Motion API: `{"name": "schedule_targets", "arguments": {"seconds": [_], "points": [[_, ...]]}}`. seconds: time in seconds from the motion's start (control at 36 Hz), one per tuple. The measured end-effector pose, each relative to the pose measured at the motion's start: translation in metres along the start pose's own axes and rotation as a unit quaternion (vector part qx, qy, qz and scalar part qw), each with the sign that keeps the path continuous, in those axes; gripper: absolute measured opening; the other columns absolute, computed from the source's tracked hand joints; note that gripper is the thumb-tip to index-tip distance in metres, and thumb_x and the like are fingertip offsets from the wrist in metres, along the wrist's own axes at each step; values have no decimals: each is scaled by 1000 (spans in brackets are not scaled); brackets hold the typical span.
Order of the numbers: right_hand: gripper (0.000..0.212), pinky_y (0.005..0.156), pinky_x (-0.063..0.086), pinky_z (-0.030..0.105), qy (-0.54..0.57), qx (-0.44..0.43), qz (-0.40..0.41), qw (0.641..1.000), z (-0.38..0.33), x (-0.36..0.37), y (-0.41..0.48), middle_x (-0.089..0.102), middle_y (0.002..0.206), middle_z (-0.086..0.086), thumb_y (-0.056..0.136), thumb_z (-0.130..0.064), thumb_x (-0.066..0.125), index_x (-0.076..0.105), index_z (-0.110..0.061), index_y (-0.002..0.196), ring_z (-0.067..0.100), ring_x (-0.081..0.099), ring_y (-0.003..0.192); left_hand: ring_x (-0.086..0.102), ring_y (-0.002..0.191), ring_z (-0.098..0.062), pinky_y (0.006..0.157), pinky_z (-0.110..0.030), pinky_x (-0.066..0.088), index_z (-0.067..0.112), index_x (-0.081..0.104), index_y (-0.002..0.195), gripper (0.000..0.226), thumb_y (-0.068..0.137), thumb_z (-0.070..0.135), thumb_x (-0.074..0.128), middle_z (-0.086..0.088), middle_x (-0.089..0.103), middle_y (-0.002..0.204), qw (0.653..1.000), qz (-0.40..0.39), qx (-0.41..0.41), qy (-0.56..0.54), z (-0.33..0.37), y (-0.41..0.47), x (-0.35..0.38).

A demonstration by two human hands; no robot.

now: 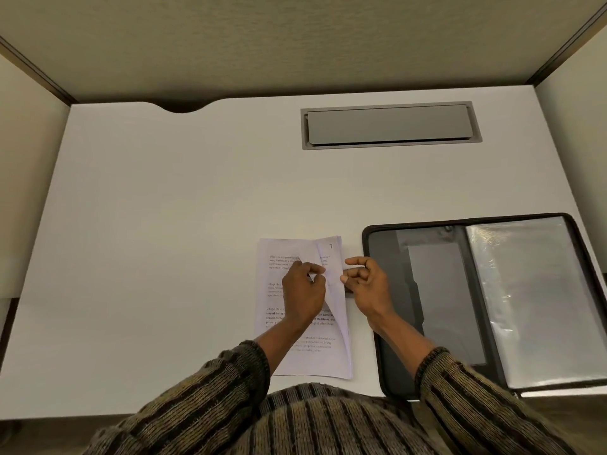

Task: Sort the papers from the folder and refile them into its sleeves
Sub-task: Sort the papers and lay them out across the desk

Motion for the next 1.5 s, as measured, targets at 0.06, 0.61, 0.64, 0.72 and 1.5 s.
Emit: {"name": "schedule_targets", "arguments": {"seconds": [0.06, 0.61, 0.64, 0.72, 1.5], "points": [[26, 76, 65, 35, 22, 13, -7, 1000, -2, 0, -2, 76, 94, 17, 94, 2, 73, 66, -13, 115, 25, 77, 92, 62, 82, 1, 71, -9, 45, 15, 78, 99, 13, 93, 8, 70, 6, 71, 99, 1000, -1, -11, -21, 0, -1, 0], [37, 81, 62, 33, 54, 6, -66, 996, -13, 11, -6, 79, 89, 13, 84, 0, 84, 67, -6, 115, 27, 78, 89, 63, 75, -6, 70, -25, 46, 16, 75, 97, 17, 97, 33, 75, 7, 71, 85, 999, -2, -38, -28, 6, 2, 0], [38, 82, 63, 34, 53, 8, -60, 997, -12, 11, -6, 79, 90, 12, 82, -4, 87, 68, -8, 115, 26, 78, 90, 63, 74, -8, 70, -26, 46, 14, 76, 94, 16, 98, 30, 73, 6, 71, 82, 999, -4, -38, -23, 6, 3, 1], [39, 82, 65, 37, 46, 14, -35, 998, -7, 9, -4, 77, 96, 10, 79, -10, 91, 70, -12, 111, 25, 75, 93, 61, 69, -9, 68, -28, 44, 14, 74, 80, 21, 97, 26, 73, 5, 68, 72, 999, -3, -50, -17, 4, 3, 1], [44, 82, 62, 34, 4, 20, 0, 1000, 11, 1, 6, 75, 104, 6, 94, -7, 77, 52, -21, 128, 20, 73, 95, 63, 67, -6, 65, -27, 58, 13, 69, 88, 26, 88, 31, 88, -1, 74, 80, 978, 42, -128, -162, -14, 2, -8]]}}
Point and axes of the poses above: each hand's wrist, its own y-axis towards the middle knuckle, its own x-axis out of the palm, z = x × y, the point moved 4 cm from there along y, towards the middle knuckle
